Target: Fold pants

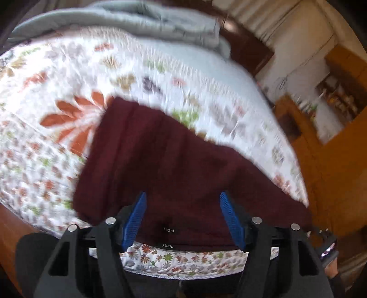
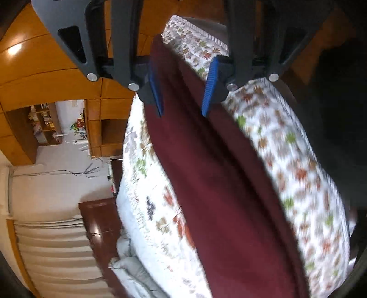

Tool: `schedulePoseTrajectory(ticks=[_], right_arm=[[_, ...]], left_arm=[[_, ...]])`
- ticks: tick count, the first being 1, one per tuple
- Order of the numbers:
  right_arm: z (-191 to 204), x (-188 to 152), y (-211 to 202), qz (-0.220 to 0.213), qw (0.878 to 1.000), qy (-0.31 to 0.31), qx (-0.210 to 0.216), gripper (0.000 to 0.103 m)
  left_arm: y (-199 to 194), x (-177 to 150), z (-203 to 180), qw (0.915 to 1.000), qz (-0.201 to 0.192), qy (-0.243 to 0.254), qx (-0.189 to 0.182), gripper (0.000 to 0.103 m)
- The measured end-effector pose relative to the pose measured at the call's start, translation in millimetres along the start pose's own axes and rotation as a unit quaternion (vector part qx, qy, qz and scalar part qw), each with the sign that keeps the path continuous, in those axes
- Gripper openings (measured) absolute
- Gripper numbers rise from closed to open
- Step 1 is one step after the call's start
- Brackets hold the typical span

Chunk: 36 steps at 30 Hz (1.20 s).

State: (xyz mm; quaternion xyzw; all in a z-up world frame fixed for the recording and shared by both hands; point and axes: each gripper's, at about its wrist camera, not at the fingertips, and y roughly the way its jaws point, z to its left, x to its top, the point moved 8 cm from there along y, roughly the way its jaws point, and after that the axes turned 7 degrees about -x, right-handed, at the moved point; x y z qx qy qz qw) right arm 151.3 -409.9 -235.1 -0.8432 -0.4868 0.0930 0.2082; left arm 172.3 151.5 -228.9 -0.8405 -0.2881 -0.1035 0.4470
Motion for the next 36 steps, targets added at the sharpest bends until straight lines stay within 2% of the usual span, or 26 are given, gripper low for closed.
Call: schedulePoseTrajectory(ticks=[2, 3, 5, 9, 11, 12, 13, 14, 19, 21, 22, 24, 26, 27, 28, 30, 31, 32, 33, 34, 35, 36], right_arm=[[8.0, -3.5, 6.7, -0.011, 1.000, -0.008, 0.003, 0.033], [13.3, -4.3, 8.3, -0.019, 1.000, -0.014, 0.004, 0.033], [24.1, -4.3, 2.0, -0.035, 0.999, -0.026, -0.004, 0.033], [35.0, 3.2, 3.0, -0.063, 0.996, -0.047, -0.030, 0.033], [40.4, 4.4, 5.1, -0.069, 0.995, -0.061, -0.039, 0.032], [42.5, 3.8, 4.8, -0.069, 0.995, -0.066, -0.037, 0.026], [45.2, 2.4, 4.0, -0.067, 0.995, -0.066, -0.026, 0.007], [42.9, 3.4, 4.7, -0.062, 0.996, -0.061, -0.011, 0.008], [15.7, -0.1, -20.7, -0.078, 0.996, -0.037, 0.010, 0.007], [27.7, -6.1, -18.4, -0.065, 0.997, -0.042, 0.026, 0.010], [36.3, -7.8, -16.1, -0.064, 0.997, -0.044, 0.020, 0.016], [42.5, -10.9, -16.8, -0.058, 0.998, -0.026, 0.007, 0.021], [23.8, -18.7, -30.6, -0.050, 0.996, 0.069, 0.032, 0.044], [9.3, -25.0, -33.6, -0.043, 0.990, 0.127, 0.047, 0.046], [-9.5, -41.5, -34.1, -0.022, 0.973, 0.216, 0.075, 0.047], [-35.7, -82.9, -23.7, 0.023, 0.920, 0.372, 0.120, 0.047], [-45.7, -110.1, -14.0, 0.051, 0.877, 0.456, 0.144, 0.047], [-54.5, -145.7, -0.7, 0.080, 0.807, 0.559, 0.174, 0.049], [-57.0, -173.1, 8.6, 0.091, 0.739, 0.637, 0.199, 0.049], [-57.2, -195.0, 17.5, 0.097, 0.672, 0.698, 0.225, 0.050], [-54.7, -211.7, 27.5, 0.093, 0.600, 0.751, 0.261, 0.051], [-52.8, -220.1, 35.6, 0.083, 0.547, 0.782, 0.288, 0.052]], left_arm=[[26.0, -10.0, 12.2, 0.9986, 0.043, -0.031, 0.008, 0.067], [32.1, -13.1, 19.5, 0.9977, 0.049, -0.044, 0.011, 0.067], [36.3, -16.4, 28.1, 0.9971, 0.049, -0.059, 0.006, 0.067], [41.6, -17.1, 27.0, 0.9972, 0.054, -0.049, 0.017, 0.069], [46.2, -17.7, 22.6, 0.9972, 0.059, -0.040, 0.023, 0.074], [48.2, -17.5, 21.2, 0.9972, 0.060, -0.036, 0.025, 0.076], [50.4, -17.6, 19.3, 0.9972, 0.061, -0.031, 0.029, 0.077], [52.9, -15.6, 17.5, 0.9972, 0.061, -0.029, 0.033, 0.078], [50.4, -14.5, 19.5, 0.9972, 0.061, -0.035, 0.026, 0.078], [47.7, -15.0, 22.1, 0.9973, 0.060, -0.035, 0.023, 0.078], [47.8, -15.4, 21.1, 0.9973, 0.061, -0.033, 0.025, 0.078], [44.7, -14.4, 18.0, 0.9973, 0.062, -0.028, 0.029, 0.078], [32.0, -12.6, 8.7, 0.9983, 0.054, -0.015, 0.014, 0.078], [25.7, -11.6, 1.3, 0.9989, 0.046, -0.001, 0.005, 0.078], [19.1, -10.7, -8.2, 0.9991, 0.035, 0.024, -0.001, 0.078], [16.2, -11.3, -18.2, 0.9978, 0.028, 0.060, 0.001, 0.078], [18.2, -12.6, -21.2, 0.9968, 0.031, 0.073, 0.004, 0.078], [23.3, -14.6, -22.3, 0.9963, 0.040, 0.076, 0.007, 0.078], [27.6, -15.5, -22.7, 0.9963, 0.046, 0.072, 0.007, 0.078], [31.5, -15.6, -22.6, 0.9965, 0.051, 0.066, 0.004, 0.078], [33.4, -15.1, -22.7, 0.9965, 0.053, 0.065, 0.004, 0.078], [34.8, -13.6, -20.4, 0.9966, 0.055, 0.062, 0.006, 0.078]])
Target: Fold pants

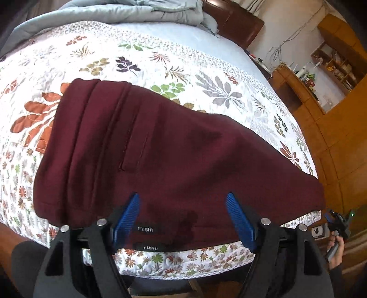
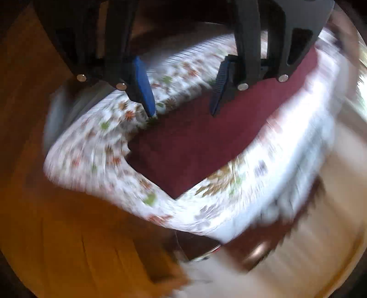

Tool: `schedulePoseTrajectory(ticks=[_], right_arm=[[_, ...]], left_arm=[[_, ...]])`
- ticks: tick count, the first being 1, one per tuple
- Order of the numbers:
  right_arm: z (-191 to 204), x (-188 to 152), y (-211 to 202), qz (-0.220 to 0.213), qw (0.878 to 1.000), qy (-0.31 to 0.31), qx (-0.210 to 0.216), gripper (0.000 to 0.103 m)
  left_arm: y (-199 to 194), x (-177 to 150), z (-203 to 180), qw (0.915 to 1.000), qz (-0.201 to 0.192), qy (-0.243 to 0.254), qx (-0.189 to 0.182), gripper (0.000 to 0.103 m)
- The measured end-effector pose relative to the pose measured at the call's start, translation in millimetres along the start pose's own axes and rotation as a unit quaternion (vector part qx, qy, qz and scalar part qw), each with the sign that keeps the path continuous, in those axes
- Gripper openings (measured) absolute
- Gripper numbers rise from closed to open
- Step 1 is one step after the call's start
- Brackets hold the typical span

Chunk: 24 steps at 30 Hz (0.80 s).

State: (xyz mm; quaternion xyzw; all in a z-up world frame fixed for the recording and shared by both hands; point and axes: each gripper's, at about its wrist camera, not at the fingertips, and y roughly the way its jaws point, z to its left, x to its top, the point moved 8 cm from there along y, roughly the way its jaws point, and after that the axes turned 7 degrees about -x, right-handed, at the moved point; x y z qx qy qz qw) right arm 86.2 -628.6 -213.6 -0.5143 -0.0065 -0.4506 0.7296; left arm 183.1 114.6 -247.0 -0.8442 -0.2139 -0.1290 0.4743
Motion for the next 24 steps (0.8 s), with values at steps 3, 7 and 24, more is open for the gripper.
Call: schedulePoseTrajectory(ticks=[3, 7, 24], right_arm=[[-6.3, 7.9, 11.8, 0.016, 0.998, 0.052, 0.039, 0.056], [-11.0, 25.9, 19.7, 0.027, 0.994, 0.095, 0.040, 0.040], [50.9, 89.7, 4.5, -0.030, 0.999, -0.031, -0.005, 0.009]], left_arm=[[6.1, 1.1, 10.2, 0.9998, 0.007, -0.021, 0.001, 0.078], [16.2, -5.6, 23.8, 0.9985, 0.016, -0.052, 0.001, 0.078], [22.5, -9.0, 29.0, 0.9992, 0.007, -0.036, 0.015, 0.078]])
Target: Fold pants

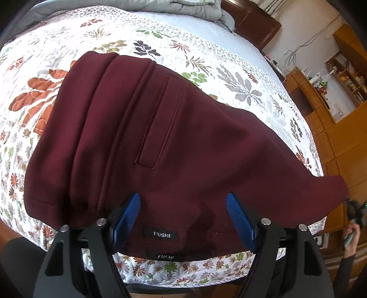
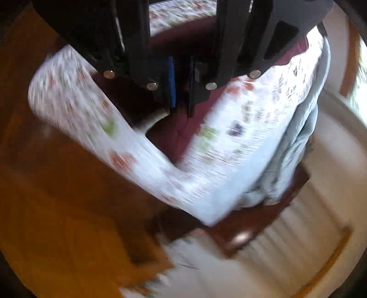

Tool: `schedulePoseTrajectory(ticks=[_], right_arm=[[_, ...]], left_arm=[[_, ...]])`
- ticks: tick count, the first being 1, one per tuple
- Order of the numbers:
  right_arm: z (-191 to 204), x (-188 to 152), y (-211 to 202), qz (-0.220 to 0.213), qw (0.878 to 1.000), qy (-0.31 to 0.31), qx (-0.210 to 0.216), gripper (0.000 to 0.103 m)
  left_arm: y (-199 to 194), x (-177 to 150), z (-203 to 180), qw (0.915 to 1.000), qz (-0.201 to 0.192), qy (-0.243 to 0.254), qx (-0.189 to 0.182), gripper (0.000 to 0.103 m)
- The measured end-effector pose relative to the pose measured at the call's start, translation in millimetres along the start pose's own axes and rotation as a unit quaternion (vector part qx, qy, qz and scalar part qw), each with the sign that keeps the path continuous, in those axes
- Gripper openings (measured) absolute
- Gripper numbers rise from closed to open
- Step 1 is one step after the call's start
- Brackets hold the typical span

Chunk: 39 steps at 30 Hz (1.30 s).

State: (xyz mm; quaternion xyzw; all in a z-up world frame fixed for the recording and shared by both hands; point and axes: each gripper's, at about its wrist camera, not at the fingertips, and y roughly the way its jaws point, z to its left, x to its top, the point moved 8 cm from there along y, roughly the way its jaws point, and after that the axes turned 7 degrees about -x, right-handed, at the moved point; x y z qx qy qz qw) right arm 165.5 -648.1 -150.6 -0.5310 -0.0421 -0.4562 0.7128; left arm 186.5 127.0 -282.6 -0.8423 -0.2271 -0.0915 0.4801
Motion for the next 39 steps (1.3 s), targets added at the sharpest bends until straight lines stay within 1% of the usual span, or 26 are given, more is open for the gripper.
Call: schedulePoseTrajectory(ticks=[2, 4, 10, 13, 15, 17, 18, 19, 20, 21, 22, 23, 24, 25, 27, 29, 30, 31, 32, 33, 34, 35, 36, 37, 38, 39], right_arm=[[-48.9, -31.5, 34.3, 0.052, 0.997, 0.064, -0.010, 0.009], [-66.7, -46.9, 41.6, 0.060, 0.994, 0.090, 0.003, 0.009], [-61.3, -34.4, 29.8, 0.049, 0.994, 0.098, 0.027, 0.009], [-63.4, -39.1, 28.8, 0.058, 0.993, 0.102, 0.019, 0.010], [-73.0, -44.7, 41.2, 0.075, 0.991, 0.113, 0.014, 0.011], [-73.7, -47.1, 40.7, 0.074, 0.989, 0.126, 0.028, 0.017], [-73.4, -46.9, 32.2, 0.064, 0.990, 0.124, 0.018, 0.021], [-72.6, -46.7, 22.8, 0.051, 0.992, 0.112, 0.000, 0.023], [-63.7, -47.0, 6.2, 0.028, 0.996, 0.077, -0.029, 0.023], [-43.5, -49.6, -9.6, 0.008, 0.999, 0.027, -0.038, 0.023], [-11.6, -58.6, -18.7, 0.004, 0.999, -0.034, -0.023, 0.023], [14.5, -70.7, -19.9, 0.013, 0.997, -0.080, -0.004, 0.023], [44.8, -88.3, -16.9, 0.032, 0.990, -0.133, 0.018, 0.024], [79.8, -113.5, -8.1, 0.056, 0.978, -0.197, 0.032, 0.021], [114.0, -142.5, 9.5, 0.071, 0.961, -0.263, 0.039, 0.020], [123.1, -151.7, 28.2, 0.071, 0.958, -0.276, 0.031, 0.020], [121.1, -153.6, 37.7, 0.075, 0.958, -0.275, 0.023, 0.020], [109.2, -159.7, 52.9, 0.101, 0.957, -0.270, 0.004, 0.019], [100.3, -163.7, 60.0, 0.121, 0.959, -0.258, 0.001, 0.016], [89.2, -166.4, 61.4, 0.137, 0.962, -0.236, 0.013, 0.013], [85.4, -164.7, 57.9, 0.138, 0.964, -0.228, 0.018, 0.006], [75.8, -156.9, 48.1, 0.142, 0.969, -0.201, 0.029, 0.004], [69.4, -149.1, 38.7, 0.139, 0.974, -0.171, 0.043, 0.010], [60.1, -137.7, 25.7, 0.129, 0.982, -0.124, 0.064, 0.026], [54.4, -130.2, 17.0, 0.124, 0.985, -0.085, 0.084, 0.038], [47.7, -123.4, 9.5, 0.122, 0.986, -0.035, 0.112, 0.040]], left_arm=[[1.1, -0.8, -2.0, 0.9999, 0.004, 0.009, 0.005, 0.079], [0.5, -0.8, -3.1, 0.9998, 0.010, 0.015, 0.008, 0.079], [-0.7, -0.1, -1.5, 1.0000, 0.005, 0.007, 0.000, 0.079], [-2.0, -2.8, -1.3, 0.9999, -0.003, 0.014, -0.001, 0.079], [-3.5, -3.9, -2.4, 0.9998, -0.003, 0.020, -0.001, 0.079], [-11.8, -3.4, -5.4, 0.9998, -0.010, 0.017, -0.001, 0.079], [-17.0, -2.6, -8.8, 0.9996, -0.016, 0.021, 0.001, 0.079], [-23.7, -1.7, -12.9, 0.9992, -0.025, 0.030, 0.004, 0.079], [-33.0, -1.4, -20.2, 0.9984, -0.038, 0.043, 0.004, 0.079], [-41.1, -2.2, -29.7, 0.9973, -0.048, 0.056, -0.002, 0.079], [-46.6, -4.4, -41.0, 0.9960, -0.055, 0.068, -0.015, 0.079], [-48.3, -7.5, -51.4, 0.9950, -0.057, 0.076, -0.030, 0.079], [-47.5, -10.5, -59.3, 0.9943, -0.056, 0.080, -0.043, 0.079], [-41.9, -16.5, -73.3, 0.9926, -0.047, 0.089, -0.068, 0.079], [-29.1, -25.6, -91.4, 0.9898, -0.030, 0.106, -0.090, 0.079], [-11.3, -35.7, -107.4, 0.9872, -0.009, 0.121, -0.104, 0.079], [0.3, -42.0, -113.2, 0.9857, 0.007, 0.127, -0.111, 0.079], [8.7, -48.0, -113.5, 0.9860, 0.018, 0.128, -0.105, 0.079], [22.8, -56.4, -108.0, 0.9882, 0.040, 0.121, -0.086, 0.079], [31.6, -62.6, -103.4, 0.9888, 0.058, 0.114, -0.078, 0.079], [36.5, -67.8, -101.0, 0.9886, 0.065, 0.113, -0.074, 0.079], [35.2, -71.2, -101.9, 0.9884, 0.060, 0.118, -0.075, 0.079], [30.0, -71.7, -104.2, 0.9883, 0.055, 0.116, -0.081, 0.079], [24.6, -69.9, -107.0, 0.9882, 0.047, 0.112, -0.093, 0.079], [18.7, -68.5, -111.1, 0.9877, 0.035, 0.114, -0.102, 0.079], [15.0, -67.7, -117.2, 0.9868, 0.027, 0.121, -0.103, 0.079]])
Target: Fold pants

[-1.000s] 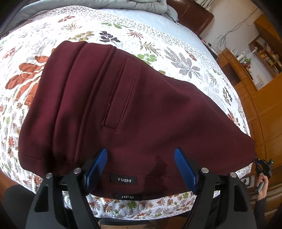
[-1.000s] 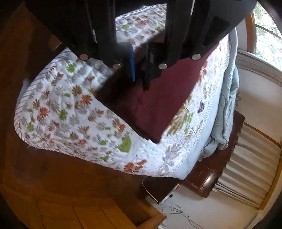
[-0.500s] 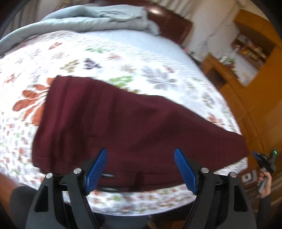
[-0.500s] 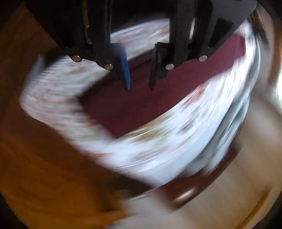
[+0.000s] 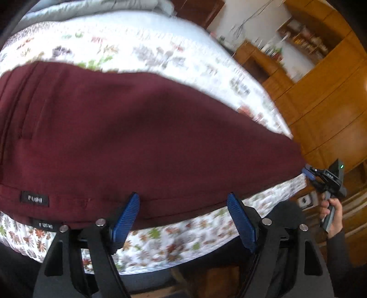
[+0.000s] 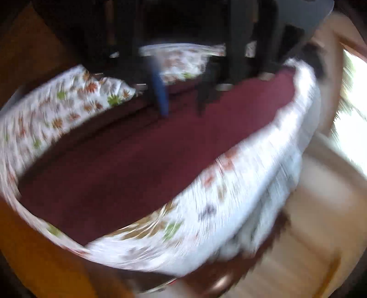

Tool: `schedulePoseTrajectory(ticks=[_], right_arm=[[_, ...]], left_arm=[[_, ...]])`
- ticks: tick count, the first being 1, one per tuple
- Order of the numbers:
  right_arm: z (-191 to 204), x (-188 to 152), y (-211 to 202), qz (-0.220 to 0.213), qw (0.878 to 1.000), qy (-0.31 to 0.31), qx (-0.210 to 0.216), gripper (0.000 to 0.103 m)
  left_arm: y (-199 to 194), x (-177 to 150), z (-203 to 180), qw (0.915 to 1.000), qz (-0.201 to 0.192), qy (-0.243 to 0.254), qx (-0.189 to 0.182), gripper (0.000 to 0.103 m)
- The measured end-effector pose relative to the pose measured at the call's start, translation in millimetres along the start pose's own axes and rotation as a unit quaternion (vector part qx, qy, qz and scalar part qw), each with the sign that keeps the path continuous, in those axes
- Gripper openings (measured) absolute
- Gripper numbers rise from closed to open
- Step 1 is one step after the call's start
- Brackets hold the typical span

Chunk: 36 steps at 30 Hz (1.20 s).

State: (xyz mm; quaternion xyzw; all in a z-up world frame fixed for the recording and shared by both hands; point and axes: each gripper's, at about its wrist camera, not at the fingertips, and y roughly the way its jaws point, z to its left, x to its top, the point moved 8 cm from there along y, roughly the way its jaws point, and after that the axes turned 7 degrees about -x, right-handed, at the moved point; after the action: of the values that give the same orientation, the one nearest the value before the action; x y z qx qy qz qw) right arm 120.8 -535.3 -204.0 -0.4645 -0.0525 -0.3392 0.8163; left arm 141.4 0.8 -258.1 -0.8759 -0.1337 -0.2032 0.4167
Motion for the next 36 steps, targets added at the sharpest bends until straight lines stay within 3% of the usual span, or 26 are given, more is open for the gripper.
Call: schedulePoseTrajectory(ticks=[1, 3, 6, 14, 15, 16, 17, 19, 22, 27, 31, 34, 36], right_arm=[[-6.2, 0.7, -5.5, 0.003, 0.998, 0.053, 0.043, 0.040], [-12.8, -5.8, 1.9, 0.031, 0.990, 0.113, 0.084, 0.040], [-15.5, -18.9, 21.6, 0.062, 0.983, 0.147, 0.096, 0.040], [-22.4, -24.0, 38.9, 0.075, 0.976, 0.188, 0.078, 0.038], [-24.3, -23.6, 40.1, 0.072, 0.976, 0.189, 0.078, 0.035], [-25.3, -23.7, 42.8, 0.072, 0.976, 0.189, 0.077, 0.014], [-26.9, -23.7, 44.5, 0.069, 0.977, 0.187, 0.075, 0.006], [-21.4, -27.7, 44.3, 0.054, 0.980, 0.181, 0.070, 0.006], [-21.1, -30.7, 33.2, 0.038, 0.980, 0.181, 0.070, 0.005], [-34.5, -32.8, 53.5, 0.053, 0.977, 0.192, 0.071, 0.008], [-32.5, -30.0, 37.3, 0.045, 0.976, 0.191, 0.099, 0.029], [-56.3, -19.3, 3.8, -0.006, 0.972, 0.215, 0.096, 0.030], [-87.8, -9.3, -21.9, -0.050, 0.963, 0.250, 0.089, 0.030]], left_arm=[[-1.3, 0.7, -8.4, 0.9998, -0.006, 0.017, 0.002, 0.079], [1.5, 1.2, -26.3, 0.9981, -0.006, 0.061, 0.004, 0.079], [14.7, -0.9, -40.2, 0.9962, 0.011, 0.087, 0.000, 0.079], [23.3, -2.0, -33.1, 0.9977, 0.032, 0.060, 0.000, 0.079], [25.6, -1.8, -30.2, 0.9979, 0.034, 0.054, 0.000, 0.079], [26.4, -1.9, -28.0, 0.9982, 0.037, 0.048, 0.000, 0.079], [27.5, -2.3, -25.8, 0.9984, 0.039, 0.041, -0.002, 0.079], [26.7, -2.6, -23.0, 0.9985, 0.039, 0.037, -0.005, 0.079], [24.4, -3.2, -24.3, 0.9983, 0.040, 0.044, -0.005, 0.079], [30.5, -7.1, -26.4, 0.9971, 0.054, 0.054, -0.004, 0.079], [35.9, -10.6, -27.5, 0.9953, 0.068, 0.068, 0.004, 0.082], [34.7, -10.2, -27.1, 0.9958, 0.065, 0.064, -0.001, 0.082], [35.3, -11.1, -25.8, 0.9959, 0.066, 0.062, -0.003, 0.082]])
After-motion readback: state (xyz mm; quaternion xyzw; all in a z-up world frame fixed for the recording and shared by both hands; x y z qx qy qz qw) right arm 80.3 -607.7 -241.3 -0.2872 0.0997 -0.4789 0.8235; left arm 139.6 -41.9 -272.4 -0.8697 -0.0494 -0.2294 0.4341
